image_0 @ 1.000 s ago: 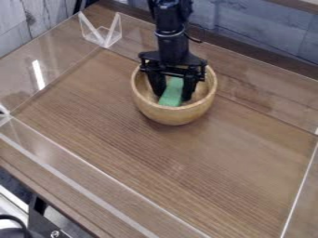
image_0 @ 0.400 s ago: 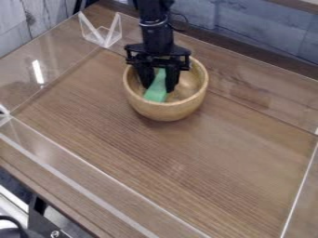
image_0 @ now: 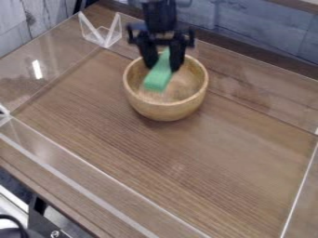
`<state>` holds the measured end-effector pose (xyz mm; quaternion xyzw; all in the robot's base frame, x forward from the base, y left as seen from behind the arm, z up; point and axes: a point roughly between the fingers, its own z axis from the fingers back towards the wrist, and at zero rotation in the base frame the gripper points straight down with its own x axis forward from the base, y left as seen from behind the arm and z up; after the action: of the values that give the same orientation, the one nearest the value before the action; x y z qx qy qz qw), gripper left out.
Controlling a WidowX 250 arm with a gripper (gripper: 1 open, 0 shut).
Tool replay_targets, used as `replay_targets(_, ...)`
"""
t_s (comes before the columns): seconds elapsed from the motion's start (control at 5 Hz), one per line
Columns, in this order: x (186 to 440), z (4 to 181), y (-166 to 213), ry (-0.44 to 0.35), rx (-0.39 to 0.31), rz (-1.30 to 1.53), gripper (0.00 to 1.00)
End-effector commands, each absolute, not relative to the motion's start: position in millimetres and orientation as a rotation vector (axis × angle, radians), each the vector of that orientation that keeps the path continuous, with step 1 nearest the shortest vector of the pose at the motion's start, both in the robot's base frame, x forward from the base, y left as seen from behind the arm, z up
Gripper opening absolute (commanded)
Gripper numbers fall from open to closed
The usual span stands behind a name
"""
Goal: Move green stick from inside the wooden bowl to the table next to it
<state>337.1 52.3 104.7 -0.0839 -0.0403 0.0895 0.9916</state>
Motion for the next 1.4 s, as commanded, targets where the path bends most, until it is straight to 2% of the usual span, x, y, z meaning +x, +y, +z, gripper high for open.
replay_targets(0.0, 349, 150.9, 40, -0.182, -0.192, 0.189, 0.0)
replay_targets(0.2, 349, 147.8, 7, -0.18, -0.194, 0.181, 0.0)
replay_targets(0.4, 337, 131.4, -27, -0.177, -0.182, 0.197, 0.0)
replay_targets(0.6, 322, 114.3, -43, -0.174, -0.167, 0.224, 0.0)
replay_targets(1.2, 307, 123.3, -40, -0.168, -0.156, 0.234, 0.0)
